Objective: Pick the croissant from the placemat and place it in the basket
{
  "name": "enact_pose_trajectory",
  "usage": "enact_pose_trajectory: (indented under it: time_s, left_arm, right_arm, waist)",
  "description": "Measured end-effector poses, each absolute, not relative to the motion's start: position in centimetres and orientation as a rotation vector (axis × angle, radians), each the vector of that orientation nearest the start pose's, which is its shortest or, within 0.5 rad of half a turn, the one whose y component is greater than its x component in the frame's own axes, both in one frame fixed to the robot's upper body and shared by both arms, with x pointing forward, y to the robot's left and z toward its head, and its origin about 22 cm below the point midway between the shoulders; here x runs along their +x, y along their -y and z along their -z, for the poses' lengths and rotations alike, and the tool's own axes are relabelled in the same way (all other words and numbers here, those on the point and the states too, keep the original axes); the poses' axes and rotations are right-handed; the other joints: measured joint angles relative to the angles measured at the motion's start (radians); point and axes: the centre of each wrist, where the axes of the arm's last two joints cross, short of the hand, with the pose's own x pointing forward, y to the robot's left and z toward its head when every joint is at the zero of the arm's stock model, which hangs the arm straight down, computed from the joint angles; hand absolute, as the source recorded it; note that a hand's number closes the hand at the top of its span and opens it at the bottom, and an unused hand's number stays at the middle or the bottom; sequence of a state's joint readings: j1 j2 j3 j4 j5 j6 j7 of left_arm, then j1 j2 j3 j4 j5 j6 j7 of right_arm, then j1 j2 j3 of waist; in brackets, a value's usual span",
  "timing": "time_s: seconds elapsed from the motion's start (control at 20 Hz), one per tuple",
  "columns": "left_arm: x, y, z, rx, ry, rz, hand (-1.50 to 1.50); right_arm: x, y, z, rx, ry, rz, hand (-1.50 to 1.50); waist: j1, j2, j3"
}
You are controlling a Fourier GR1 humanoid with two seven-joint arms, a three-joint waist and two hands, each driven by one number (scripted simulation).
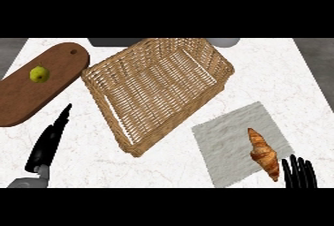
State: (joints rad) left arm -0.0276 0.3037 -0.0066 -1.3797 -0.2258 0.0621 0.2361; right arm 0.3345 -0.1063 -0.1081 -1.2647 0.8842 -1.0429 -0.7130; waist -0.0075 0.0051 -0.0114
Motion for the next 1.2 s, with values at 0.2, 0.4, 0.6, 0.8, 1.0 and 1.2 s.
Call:
enact_pose_trajectory:
  time_s: [0.2, 0.4, 0.6, 0.8, 1.0, 1.2]
  left_arm:
    - [24.4, -30.4, 1.5, 0.485, 1.156, 0.313, 0.00]
    - [24.7, -30.7, 1.3, 0.484, 1.152, 0.308, 0.00]
    - [24.5, -30.6, 1.1, 0.482, 1.154, 0.302, 0.00]
    - [24.4, -30.8, 1.2, 0.485, 1.156, 0.299, 0.00]
    - [24.4, -31.1, 1.7, 0.484, 1.155, 0.300, 0.00]
    - [24.2, -30.9, 1.9, 0.485, 1.154, 0.309, 0.00]
  right_arm:
    - [12.8, 29.9, 12.1, -1.508, 1.658, -0.817, -1.50]
    - [14.5, 29.3, 12.5, -1.483, 1.641, -0.802, 1.50]
    - [16.6, 28.7, 12.5, -1.442, 1.652, -0.760, 1.50]
    - [17.1, 28.4, 12.4, -1.395, 1.673, -0.785, 1.50]
    - [17.3, 27.9, 12.7, -1.394, 1.677, -0.843, 1.50]
    - [17.4, 27.4, 12.8, -1.440, 1.687, -0.865, 1.50]
  waist:
    - [0.003, 0.000, 0.005]
    - [0.003, -0.003, 0.002]
    - [0.005, -0.010, 0.000]
    - [0.000, -0.013, -0.005]
    - [-0.003, -0.016, -0.012]
    - [-0.004, -0.017, -0.017]
